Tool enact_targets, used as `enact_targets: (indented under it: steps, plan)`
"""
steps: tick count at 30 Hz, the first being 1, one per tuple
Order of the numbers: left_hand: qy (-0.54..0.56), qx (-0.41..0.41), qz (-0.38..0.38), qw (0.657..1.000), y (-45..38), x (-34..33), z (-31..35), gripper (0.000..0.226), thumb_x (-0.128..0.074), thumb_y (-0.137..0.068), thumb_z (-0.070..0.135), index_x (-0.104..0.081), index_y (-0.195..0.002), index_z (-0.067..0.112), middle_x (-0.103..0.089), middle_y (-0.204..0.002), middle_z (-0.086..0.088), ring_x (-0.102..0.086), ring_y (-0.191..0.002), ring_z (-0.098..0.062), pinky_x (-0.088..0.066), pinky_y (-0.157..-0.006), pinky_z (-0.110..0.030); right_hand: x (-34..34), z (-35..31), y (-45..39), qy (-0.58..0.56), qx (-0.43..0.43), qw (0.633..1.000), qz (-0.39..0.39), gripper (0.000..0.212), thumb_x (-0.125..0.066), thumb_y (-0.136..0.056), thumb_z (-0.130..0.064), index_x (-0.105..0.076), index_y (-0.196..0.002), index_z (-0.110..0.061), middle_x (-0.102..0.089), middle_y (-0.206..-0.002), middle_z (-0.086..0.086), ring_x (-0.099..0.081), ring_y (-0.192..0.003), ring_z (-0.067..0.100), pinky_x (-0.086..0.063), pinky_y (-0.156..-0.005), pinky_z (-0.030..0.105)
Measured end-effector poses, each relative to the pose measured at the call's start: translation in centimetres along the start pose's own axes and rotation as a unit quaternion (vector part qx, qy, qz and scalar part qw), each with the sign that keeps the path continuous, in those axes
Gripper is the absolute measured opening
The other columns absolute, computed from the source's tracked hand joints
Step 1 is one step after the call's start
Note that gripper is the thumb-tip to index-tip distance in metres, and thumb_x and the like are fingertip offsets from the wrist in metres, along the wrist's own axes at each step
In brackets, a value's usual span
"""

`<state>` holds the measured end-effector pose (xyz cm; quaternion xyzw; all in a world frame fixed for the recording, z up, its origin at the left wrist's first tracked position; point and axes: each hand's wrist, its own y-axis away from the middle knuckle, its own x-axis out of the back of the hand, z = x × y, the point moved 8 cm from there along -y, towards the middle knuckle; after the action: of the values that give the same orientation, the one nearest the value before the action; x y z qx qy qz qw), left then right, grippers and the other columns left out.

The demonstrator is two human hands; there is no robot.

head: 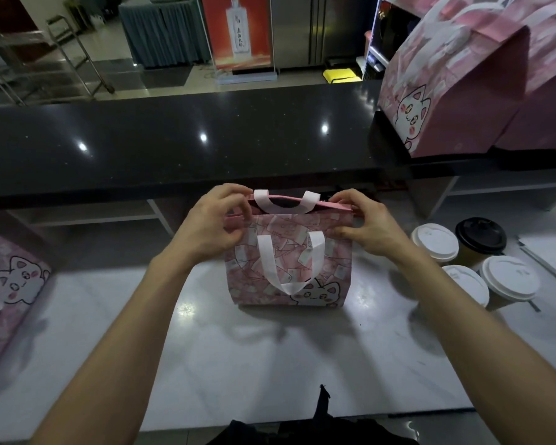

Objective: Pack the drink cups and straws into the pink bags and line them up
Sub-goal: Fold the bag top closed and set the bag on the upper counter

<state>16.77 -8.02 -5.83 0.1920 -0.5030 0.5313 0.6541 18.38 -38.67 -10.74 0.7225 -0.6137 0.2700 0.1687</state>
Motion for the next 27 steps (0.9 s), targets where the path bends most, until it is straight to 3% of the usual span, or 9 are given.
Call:
enact_targets:
  steps: [4,9,12,14,17,19,23,27]
  plan:
    - [-0.1,-0.038,0.009,0.994,0.0,0.1,0.5,0.029,-0.09,-0.084,0.017,-0.081,-0.106,0.032,-0.063,-0.15,0.007,-0.051,-0.143,-0.021,-0.027,-0.13,-0.054,-0.1,-0.4,0.0,0.017,0.013,1.0,-0.001,0.05,-0.095,-0.082,-0.027,-0.068,-0.119,-0.049,-0.073,-0.114,-0.019,-0.066,-0.113,0.0,-0.057,-0.104,0.046]
    - [-0.122,-0.055,0.027,0.991,0.0,0.3,1.0,0.055,-0.087,-0.086,0.018,-0.071,-0.136,0.033,-0.06,-0.155,0.009,-0.049,-0.14,-0.022,-0.025,-0.128,-0.047,-0.2,-0.4,-0.3,0.022,0.009,1.0,0.005,0.047,-0.094,-0.083,-0.027,-0.072,-0.122,-0.04,-0.073,-0.115,-0.016,-0.067,-0.114,0.007,-0.056,-0.104,0.048]
    - [-0.129,-0.063,0.015,0.99,-0.1,0.4,1.5,0.067,-0.082,-0.086,0.017,-0.065,-0.148,0.037,-0.036,-0.173,0.012,-0.031,-0.153,-0.026,-0.021,-0.131,-0.05,-0.3,-0.4,-0.4,0.025,0.007,1.0,0.006,0.05,-0.095,-0.083,-0.025,-0.072,-0.127,-0.036,-0.074,-0.115,-0.015,-0.068,-0.113,0.009,-0.057,-0.104,0.047]
    - [-0.127,-0.074,-0.011,0.989,-0.2,0.2,2.1,0.064,-0.081,-0.084,0.014,-0.07,-0.143,0.036,-0.023,-0.179,0.014,-0.02,-0.16,-0.023,-0.013,-0.134,-0.05,-0.3,-0.4,-0.3,0.023,0.006,1.0,0.005,0.05,-0.095,-0.083,-0.023,-0.072,-0.126,-0.038,-0.074,-0.114,-0.016,-0.069,-0.112,0.007,-0.058,-0.104,0.046]
    - [-0.146,-0.096,-0.034,0.984,-0.5,0.3,2.9,0.048,-0.081,-0.084,0.02,-0.077,-0.13,0.033,-0.03,-0.178,0.007,-0.019,-0.166,-0.02,-0.009,-0.136,-0.053,-0.4,-0.3,-0.2,0.021,0.006,1.0,0.005,0.049,-0.094,-0.084,-0.021,-0.072,-0.122,-0.043,-0.075,-0.113,-0.017,-0.07,-0.11,0.006,-0.058,-0.103,0.045]
    - [-0.175,-0.103,-0.035,0.979,-0.6,0.5,3.1,0.047,-0.079,-0.085,0.027,-0.077,-0.131,0.032,-0.033,-0.177,0.006,-0.02,-0.166,-0.02,-0.01,-0.136,-0.052,-0.3,-0.3,-0.1,0.02,0.006,1.0,0.007,0.051,-0.094,-0.083,-0.022,-0.071,-0.119,-0.049,-0.075,-0.111,-0.019,-0.069,-0.11,0.004,-0.058,-0.102,0.044]
    - [-0.215,-0.114,-0.03,0.97,-0.4,0.6,3.2,0.068,-0.077,-0.086,0.03,-0.063,-0.153,0.025,-0.04,-0.173,0.003,-0.025,-0.164,-0.021,-0.011,-0.136,-0.049,-0.4,-0.7,0.1,0.023,0.011,1.0,0.012,0.055,-0.094,-0.082,-0.025,-0.066,-0.111,-0.064,-0.074,-0.109,-0.025,-0.068,-0.108,-0.003,-0.057,-0.098,0.033]
    - [-0.215,-0.12,-0.015,0.969,0.0,0.9,3.4,0.085,-0.078,-0.084,0.029,-0.049,-0.164,0.023,-0.044,-0.169,0.0,-0.032,-0.159,-0.025,-0.012,-0.137,-0.046,-0.5,-0.4,0.1,0.024,0.002,1.0,0.013,0.051,-0.093,-0.084,-0.025,-0.069,-0.122,-0.051,-0.074,-0.109,-0.021,-0.069,-0.107,-0.002,-0.058,-0.094,0.031]
